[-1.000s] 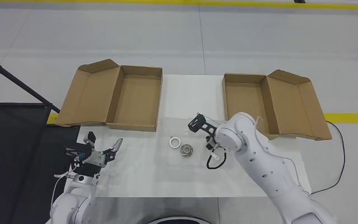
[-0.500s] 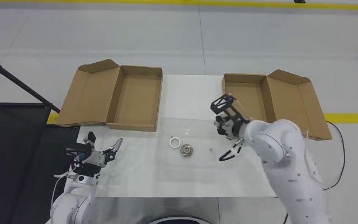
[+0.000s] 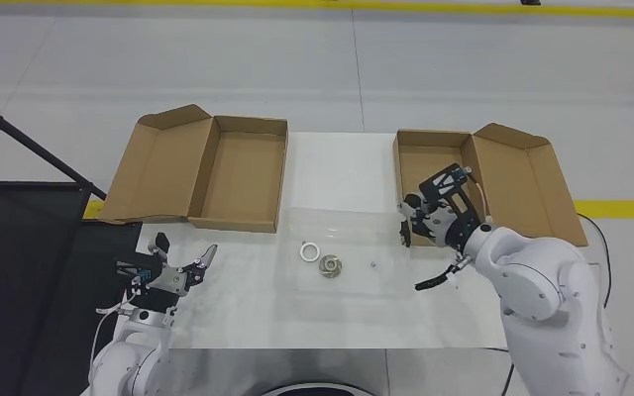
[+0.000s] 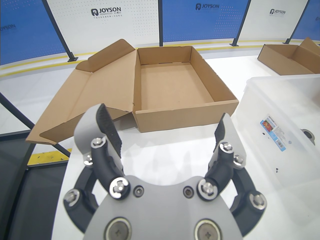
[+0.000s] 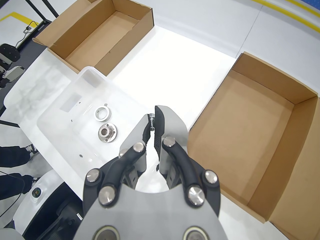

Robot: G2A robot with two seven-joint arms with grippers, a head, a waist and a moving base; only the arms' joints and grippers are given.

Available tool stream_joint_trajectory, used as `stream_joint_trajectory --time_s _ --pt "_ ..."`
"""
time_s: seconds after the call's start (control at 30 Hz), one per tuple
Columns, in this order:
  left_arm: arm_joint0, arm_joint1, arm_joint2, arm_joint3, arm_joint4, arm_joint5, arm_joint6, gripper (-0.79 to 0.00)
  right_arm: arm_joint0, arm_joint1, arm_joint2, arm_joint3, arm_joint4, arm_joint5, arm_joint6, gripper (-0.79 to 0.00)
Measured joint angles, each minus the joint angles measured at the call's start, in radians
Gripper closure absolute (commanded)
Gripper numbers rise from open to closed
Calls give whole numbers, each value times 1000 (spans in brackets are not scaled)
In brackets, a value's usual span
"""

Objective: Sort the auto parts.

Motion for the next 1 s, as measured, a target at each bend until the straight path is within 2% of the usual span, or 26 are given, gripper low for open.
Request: stream_joint_trajectory --time_s 0.17,0.27,0.4,0.57,0.67,0.77,0.87,1.0 --pt "0 0 0 0 0 0 0 -785 -8 0 -2 4 7 -3 -14 0" --pt "0 0 0 0 0 0 0 -785 -25 0 32 29 79 15 -91 0" --pt "0 0 0 0 0 0 0 -785 -65 -2 135 60 257 44 -250 0" --pt "0 0 0 0 0 0 0 -785 -99 3 173 70 318 14 -297 0" --pt "0 0 0 0 0 0 0 -785 -87 5 157 76 293 38 -293 0" --pt "0 0 0 0 0 0 0 -785 -52 6 126 99 221 111 -277 0" --pt "0 0 0 0 0 0 0 -785 24 4 51 158 70 243 -221 0" --pt "0 0 0 0 0 0 0 -785 189 -10 -97 316 -131 414 -118 0"
